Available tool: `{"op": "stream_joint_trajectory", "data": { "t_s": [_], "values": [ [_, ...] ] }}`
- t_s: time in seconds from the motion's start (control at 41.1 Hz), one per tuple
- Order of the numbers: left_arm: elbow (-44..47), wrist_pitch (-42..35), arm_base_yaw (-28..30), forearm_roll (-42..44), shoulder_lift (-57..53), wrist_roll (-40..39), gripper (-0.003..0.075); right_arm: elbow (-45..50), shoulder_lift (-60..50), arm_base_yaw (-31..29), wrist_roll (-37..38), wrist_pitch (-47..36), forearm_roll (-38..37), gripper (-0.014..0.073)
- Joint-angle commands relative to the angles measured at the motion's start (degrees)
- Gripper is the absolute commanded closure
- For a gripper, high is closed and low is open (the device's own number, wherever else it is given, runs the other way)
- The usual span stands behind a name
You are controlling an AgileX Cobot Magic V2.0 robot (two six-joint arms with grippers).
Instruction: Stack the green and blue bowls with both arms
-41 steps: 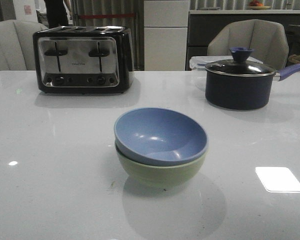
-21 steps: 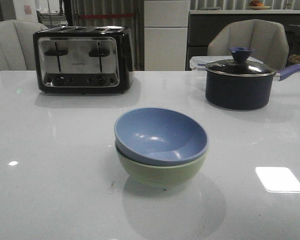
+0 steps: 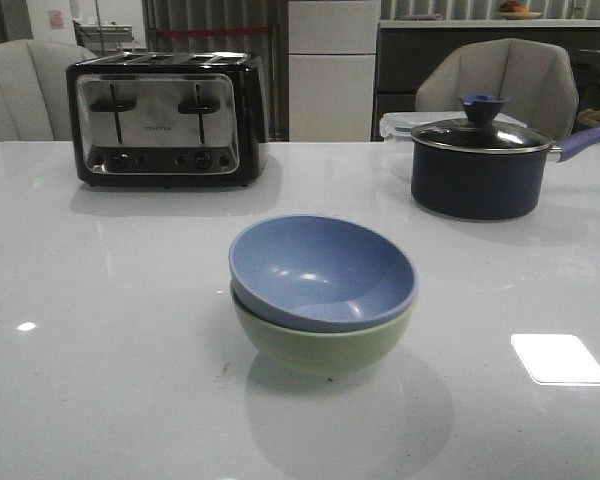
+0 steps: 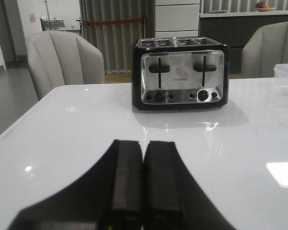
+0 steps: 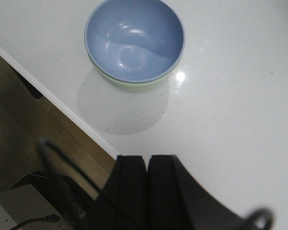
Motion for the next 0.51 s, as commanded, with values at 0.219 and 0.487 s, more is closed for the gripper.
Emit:
{"op": "stream_joint_trajectory", "data": {
  "t_s": [0.219, 0.487],
  "values": [
    [0.1, -5.4, -0.5, -0.6, -1.2, -0.6, 0.0627, 10.9, -15.7, -14.8, -0.6, -15.2, 0.3, 0.0566],
    [0.1, -5.4, -0.5, -0.6, -1.2, -0.6, 0.0627, 32.3, -35.8, -26.6, -0.6, -38.3, 3.0, 0.0566]
  ]
}}
